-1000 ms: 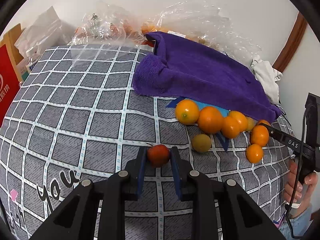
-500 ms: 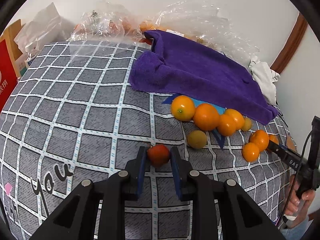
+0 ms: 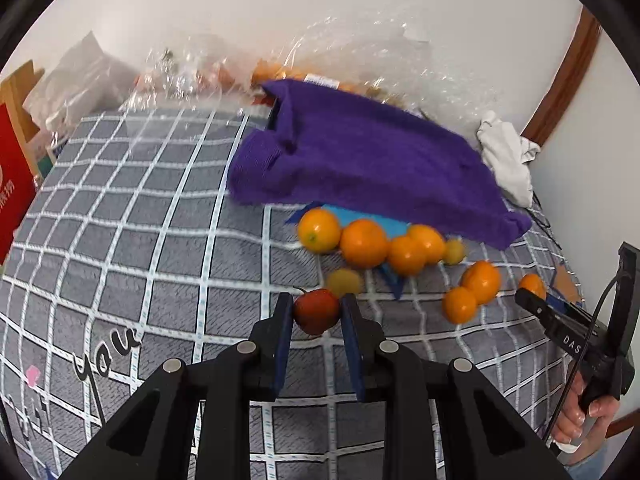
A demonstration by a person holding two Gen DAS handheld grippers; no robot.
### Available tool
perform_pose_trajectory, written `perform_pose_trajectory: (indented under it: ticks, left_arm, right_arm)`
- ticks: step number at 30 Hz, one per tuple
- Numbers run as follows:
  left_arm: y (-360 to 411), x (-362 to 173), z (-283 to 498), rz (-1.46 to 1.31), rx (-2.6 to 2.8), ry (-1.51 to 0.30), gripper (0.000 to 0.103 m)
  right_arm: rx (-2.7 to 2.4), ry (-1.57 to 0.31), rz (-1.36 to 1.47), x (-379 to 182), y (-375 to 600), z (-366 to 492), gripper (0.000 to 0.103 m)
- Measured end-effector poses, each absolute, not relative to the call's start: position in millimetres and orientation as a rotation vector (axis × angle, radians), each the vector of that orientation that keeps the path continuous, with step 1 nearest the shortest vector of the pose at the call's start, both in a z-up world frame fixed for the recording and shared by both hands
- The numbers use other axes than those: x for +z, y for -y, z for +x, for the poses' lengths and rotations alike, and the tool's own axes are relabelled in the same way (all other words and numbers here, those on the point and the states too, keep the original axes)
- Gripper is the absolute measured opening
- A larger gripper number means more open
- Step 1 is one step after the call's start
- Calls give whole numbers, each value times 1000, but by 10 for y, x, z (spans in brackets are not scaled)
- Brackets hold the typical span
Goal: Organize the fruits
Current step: 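Lift the cherry tomato with the left gripper while the right gripper grasps a large orange, then carry both fruits over the purple towel and open both grippers to drop them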
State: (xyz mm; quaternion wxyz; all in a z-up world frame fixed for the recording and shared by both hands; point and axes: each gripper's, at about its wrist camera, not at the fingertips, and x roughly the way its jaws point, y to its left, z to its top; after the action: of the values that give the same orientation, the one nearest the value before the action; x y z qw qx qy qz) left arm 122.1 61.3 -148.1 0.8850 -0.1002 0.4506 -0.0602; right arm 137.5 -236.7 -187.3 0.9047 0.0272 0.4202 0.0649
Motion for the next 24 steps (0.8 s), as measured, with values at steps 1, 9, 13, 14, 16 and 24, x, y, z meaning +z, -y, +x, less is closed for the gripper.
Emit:
perform_pose_trajectory:
  ticks: [1, 9, 13, 14, 16, 24]
  left_arm:
    - [-605, -1429, 1224, -209, -129, -933, 23]
    - [-588, -1135, 1277, -211, -161, -893, 23]
    - [-598, -1035, 1331, -210, -168, -883, 23]
    - [-602, -1017, 1345, -210, -168, -881, 23]
    - [-626, -976, 1394, -210, -164, -875, 23]
    - [-654, -819, 1759, -192, -160, -863, 23]
  right_arm:
    - [132, -865, 51, -1830, 2364, 1353, 41]
    - [130, -819, 57, -1462, 2395, 1304, 41]
    - [133, -800, 74, -1321, 2439, 1358, 41]
    - [133, -796, 77, -1295, 2441, 1376, 41]
    - [134, -788, 80, -1238, 2442, 1432, 41]
    - [145, -771, 79, -1098, 2411, 1768, 41]
